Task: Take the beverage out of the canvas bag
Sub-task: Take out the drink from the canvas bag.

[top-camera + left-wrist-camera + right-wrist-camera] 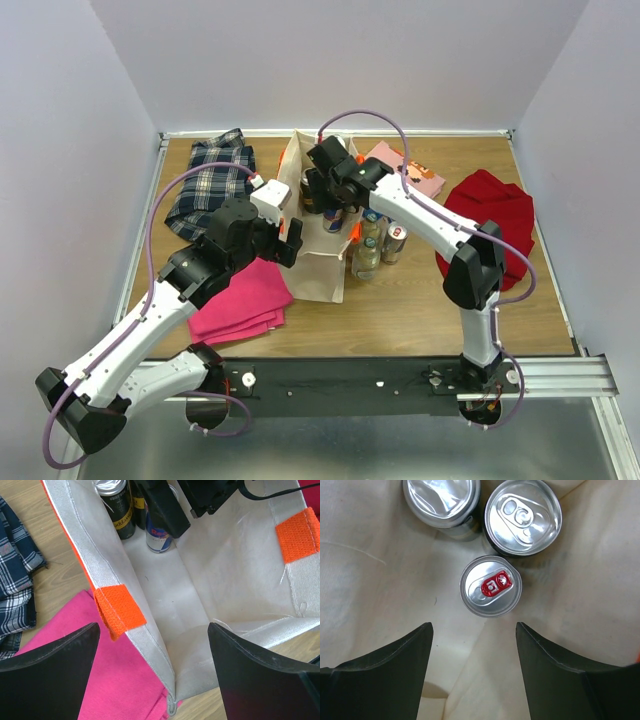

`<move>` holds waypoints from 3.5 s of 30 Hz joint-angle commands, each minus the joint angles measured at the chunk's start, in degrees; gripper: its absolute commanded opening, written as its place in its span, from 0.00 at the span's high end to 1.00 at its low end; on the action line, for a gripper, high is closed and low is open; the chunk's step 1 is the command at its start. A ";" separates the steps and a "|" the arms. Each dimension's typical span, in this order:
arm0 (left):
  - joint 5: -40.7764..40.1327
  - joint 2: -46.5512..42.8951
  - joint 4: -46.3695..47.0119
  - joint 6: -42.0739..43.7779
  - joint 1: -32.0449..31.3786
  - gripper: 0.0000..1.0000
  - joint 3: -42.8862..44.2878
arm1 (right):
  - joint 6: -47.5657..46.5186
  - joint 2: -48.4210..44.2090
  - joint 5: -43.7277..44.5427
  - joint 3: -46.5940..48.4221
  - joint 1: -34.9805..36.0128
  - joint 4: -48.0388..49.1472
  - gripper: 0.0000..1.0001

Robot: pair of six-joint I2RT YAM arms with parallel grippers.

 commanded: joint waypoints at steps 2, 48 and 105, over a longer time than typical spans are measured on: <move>1.41 0.27 1.96 1.06 0.05 0.01 -0.26 | -3.02 -1.60 0.39 -0.79 -0.15 4.94 0.20; -1.93 3.61 2.05 3.70 0.05 0.01 -0.61 | -5.40 9.92 4.17 0.88 -0.94 5.73 0.18; -2.46 3.70 2.40 3.35 0.05 0.01 -0.17 | -8.82 -1.42 -5.14 3.26 -0.94 6.53 0.99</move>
